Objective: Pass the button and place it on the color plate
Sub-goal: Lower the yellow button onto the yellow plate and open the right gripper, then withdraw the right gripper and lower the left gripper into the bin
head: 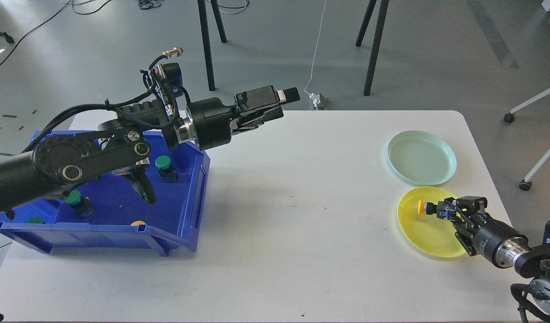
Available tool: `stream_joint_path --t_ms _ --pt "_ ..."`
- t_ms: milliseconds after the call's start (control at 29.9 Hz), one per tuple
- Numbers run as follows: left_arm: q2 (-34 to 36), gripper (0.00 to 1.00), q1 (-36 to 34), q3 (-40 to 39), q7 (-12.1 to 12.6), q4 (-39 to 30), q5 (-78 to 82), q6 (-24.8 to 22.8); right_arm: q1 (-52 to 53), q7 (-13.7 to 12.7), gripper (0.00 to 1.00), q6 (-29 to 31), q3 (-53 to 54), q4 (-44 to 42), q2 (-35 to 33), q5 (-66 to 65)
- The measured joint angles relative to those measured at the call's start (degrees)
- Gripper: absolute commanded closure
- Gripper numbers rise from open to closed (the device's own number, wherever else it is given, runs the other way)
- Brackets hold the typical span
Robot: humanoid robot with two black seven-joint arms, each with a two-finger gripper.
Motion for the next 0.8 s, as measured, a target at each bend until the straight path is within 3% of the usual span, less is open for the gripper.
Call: stream_joint_path --t_ms 268,469,569,669,736,803 --pt "0.0 0.06 0.0 0.0 0.0 0.0 0.0 -0.1 -1.6 0.4 0.26 0.8 1.4 3.0 -2.1 0.7" --pt "0.4 0.03 0.4 -0.2 0.0 0.0 -2.9 0.0 -1.9 2.6 0.24 6.2 6.2 10.2 -8.7 8.6" --pt "1.7 0.03 1.8 -1.7 0.0 0.0 -4.3 0.0 -1.9 2.7 0.18 11.1 12.9 12.1 -10.9 11.3" --pt "4.6 0.03 3.0 -4.0 0.0 -0.3 -4.3 -0.4 -1.4 2.3 0.03 15.9 21.5 12.3 -11.0 12.0" --pt "8.7 0.03 3.1 -4.8 0.0 -0.8 -4.1 -3.4 -0.7 2.1 0.03 18.4 27.4 12.2 -10.1 12.2" --pt "13.5 0.03 2.5 -5.1 0.0 -2.0 -2.6 -9.3 0.8 2.1 0.03 19.8 30.9 12.1 -8.9 12.3"
